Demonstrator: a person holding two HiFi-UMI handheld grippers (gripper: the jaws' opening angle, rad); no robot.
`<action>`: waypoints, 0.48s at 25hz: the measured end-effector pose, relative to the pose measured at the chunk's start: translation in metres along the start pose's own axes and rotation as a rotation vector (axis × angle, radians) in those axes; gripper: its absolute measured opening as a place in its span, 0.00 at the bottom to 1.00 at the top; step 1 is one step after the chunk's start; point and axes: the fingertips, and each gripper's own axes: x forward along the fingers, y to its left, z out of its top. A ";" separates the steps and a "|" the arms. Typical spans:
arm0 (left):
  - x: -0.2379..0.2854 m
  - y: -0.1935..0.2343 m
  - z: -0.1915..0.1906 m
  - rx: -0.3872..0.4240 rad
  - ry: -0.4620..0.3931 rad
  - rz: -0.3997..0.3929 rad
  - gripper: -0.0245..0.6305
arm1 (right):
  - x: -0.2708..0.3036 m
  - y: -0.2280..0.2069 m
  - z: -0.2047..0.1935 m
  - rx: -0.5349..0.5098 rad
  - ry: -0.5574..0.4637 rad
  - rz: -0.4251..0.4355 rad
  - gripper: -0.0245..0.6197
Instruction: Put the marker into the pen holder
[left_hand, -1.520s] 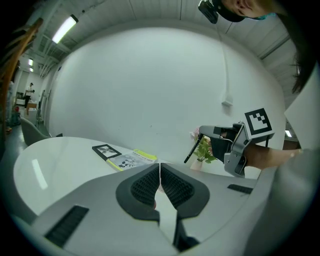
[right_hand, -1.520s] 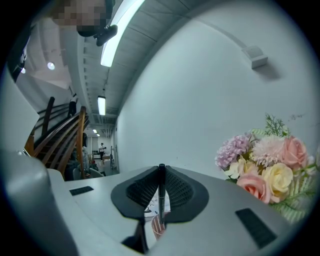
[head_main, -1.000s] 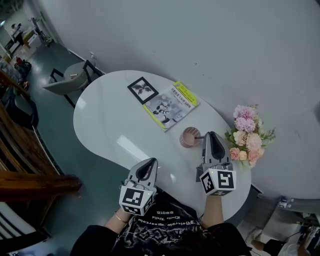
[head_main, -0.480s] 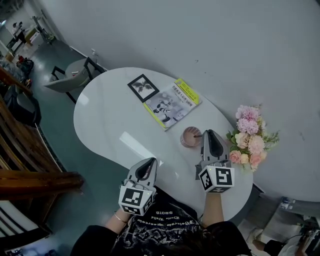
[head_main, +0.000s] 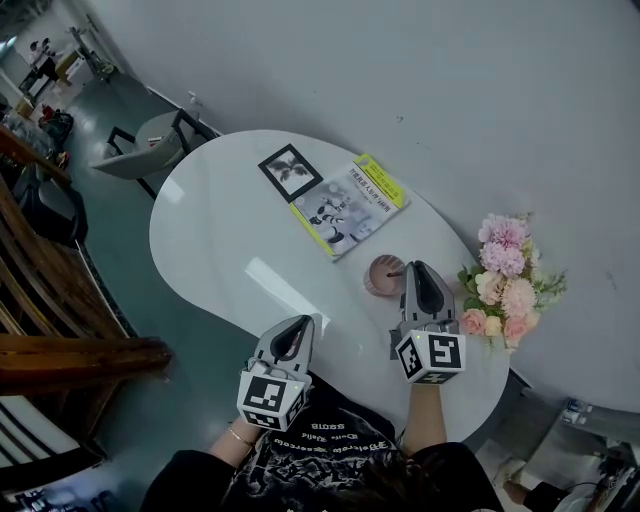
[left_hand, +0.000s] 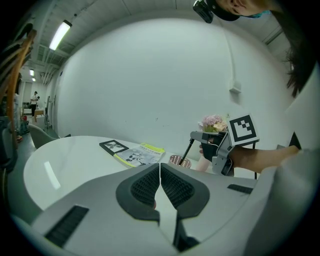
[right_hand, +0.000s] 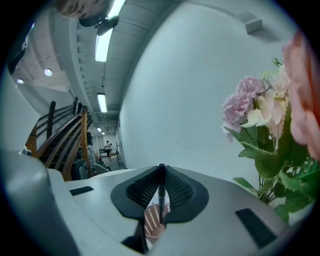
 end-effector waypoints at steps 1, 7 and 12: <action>0.000 0.001 -0.001 -0.001 0.002 0.003 0.08 | 0.001 -0.001 -0.002 0.001 0.004 0.000 0.14; 0.002 0.007 -0.007 -0.001 0.016 0.028 0.08 | 0.004 -0.007 -0.018 0.024 0.016 -0.011 0.14; 0.003 0.011 -0.008 -0.003 0.022 0.038 0.08 | 0.006 -0.010 -0.026 0.036 0.022 -0.016 0.14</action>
